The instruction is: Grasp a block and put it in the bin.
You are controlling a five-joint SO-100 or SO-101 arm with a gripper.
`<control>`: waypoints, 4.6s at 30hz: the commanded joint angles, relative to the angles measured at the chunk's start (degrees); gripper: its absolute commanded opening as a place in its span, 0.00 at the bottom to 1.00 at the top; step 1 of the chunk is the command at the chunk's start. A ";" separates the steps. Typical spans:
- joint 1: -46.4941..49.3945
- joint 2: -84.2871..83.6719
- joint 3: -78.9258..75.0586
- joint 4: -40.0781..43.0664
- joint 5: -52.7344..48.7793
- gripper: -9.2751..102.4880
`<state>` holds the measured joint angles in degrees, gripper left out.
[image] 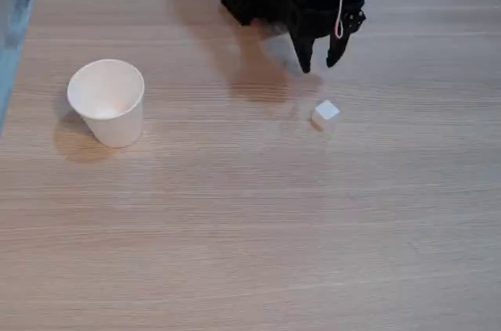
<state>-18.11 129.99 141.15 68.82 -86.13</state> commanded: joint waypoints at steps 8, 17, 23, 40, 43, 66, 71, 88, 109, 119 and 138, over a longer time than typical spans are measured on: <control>-2.55 -4.83 -4.75 -2.11 -1.93 0.30; -1.85 -8.88 -5.71 -7.12 -4.57 0.29; 0.18 -13.80 -7.56 -10.20 -6.06 0.29; 6.33 -19.78 -11.43 -12.74 -10.63 0.29; 6.06 -20.48 -11.87 -13.27 -10.63 0.29; 3.52 -24.43 -14.68 -15.29 -9.40 0.29; 3.34 -25.40 -15.64 -15.47 -9.40 0.29; 3.34 -26.28 -15.47 -16.17 -10.37 0.17; 14.50 -19.95 -21.53 -15.64 -19.25 0.13; 28.74 -10.63 -23.29 -16.44 -25.05 0.13; 53.26 -5.62 -28.04 -19.86 -25.05 0.14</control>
<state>31.99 123.05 115.31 50.19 -112.94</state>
